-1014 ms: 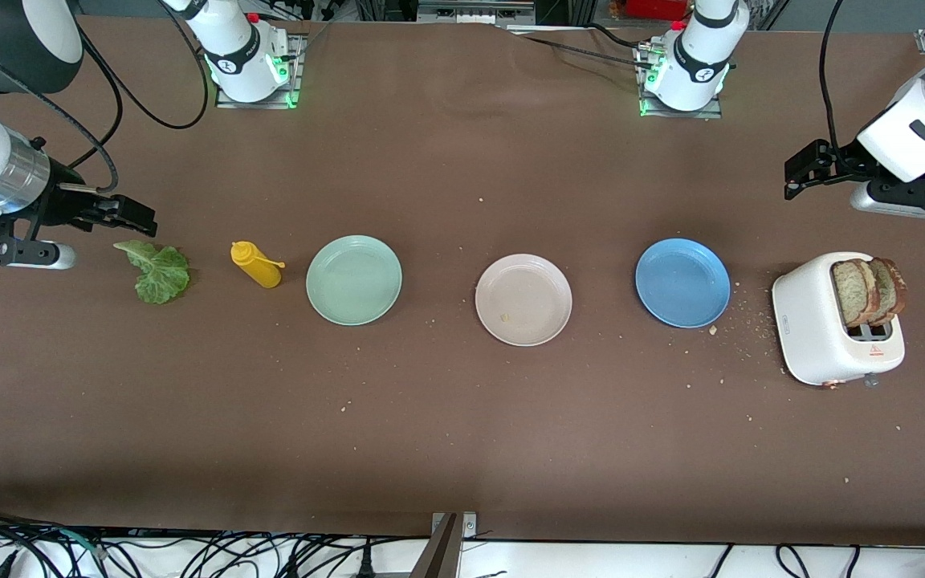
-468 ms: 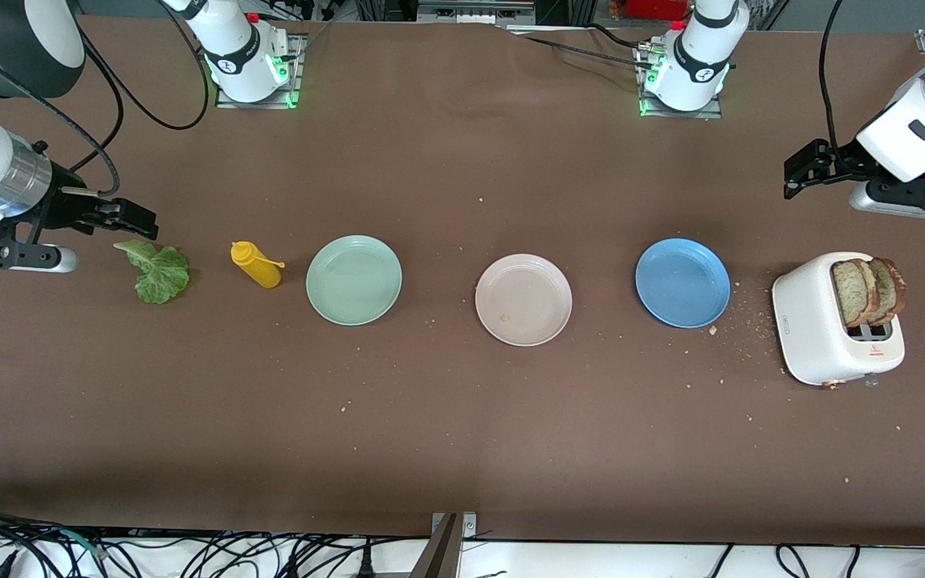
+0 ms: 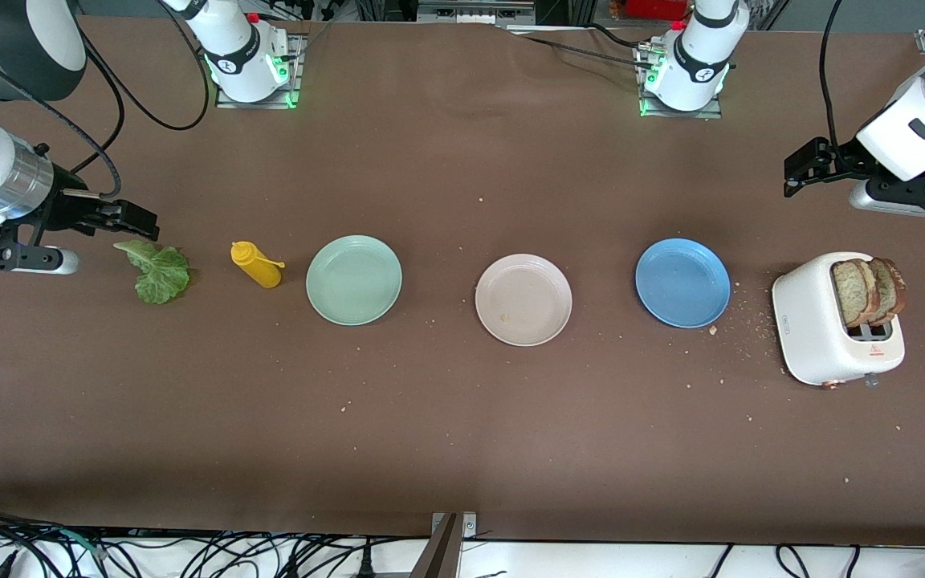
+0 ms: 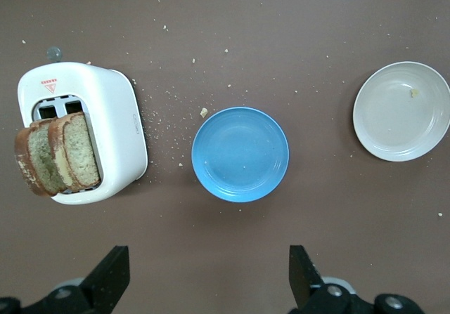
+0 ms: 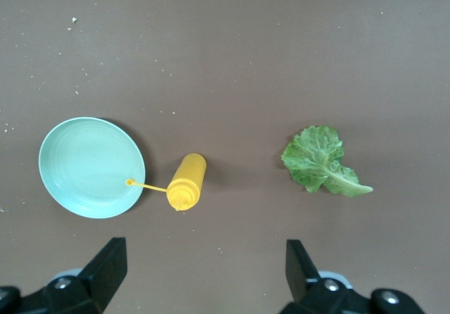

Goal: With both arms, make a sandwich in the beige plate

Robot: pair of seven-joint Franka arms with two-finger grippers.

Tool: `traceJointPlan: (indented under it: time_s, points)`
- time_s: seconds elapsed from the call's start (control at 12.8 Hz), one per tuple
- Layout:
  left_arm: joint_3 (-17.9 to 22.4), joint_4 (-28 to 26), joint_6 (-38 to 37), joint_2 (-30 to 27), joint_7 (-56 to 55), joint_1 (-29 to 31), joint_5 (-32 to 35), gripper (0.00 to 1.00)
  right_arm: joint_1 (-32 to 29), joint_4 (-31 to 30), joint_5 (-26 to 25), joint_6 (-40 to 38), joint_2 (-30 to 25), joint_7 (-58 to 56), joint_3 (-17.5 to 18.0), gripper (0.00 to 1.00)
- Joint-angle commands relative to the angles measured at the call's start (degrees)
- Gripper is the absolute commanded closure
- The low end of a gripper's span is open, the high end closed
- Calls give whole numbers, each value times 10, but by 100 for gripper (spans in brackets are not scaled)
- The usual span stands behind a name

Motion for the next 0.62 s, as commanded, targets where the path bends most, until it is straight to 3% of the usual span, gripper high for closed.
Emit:
traceJointPlan:
  time_s: [0.0, 0.55]
  points:
    - [-2, 13, -15, 2, -2, 1, -8, 0, -4, -2, -6, 4, -2, -4, 2, 0]
    - [-1, 22, -17, 5, -2, 0, -7, 0, -4, -2, -6, 8, -1, -4, 3, 0]
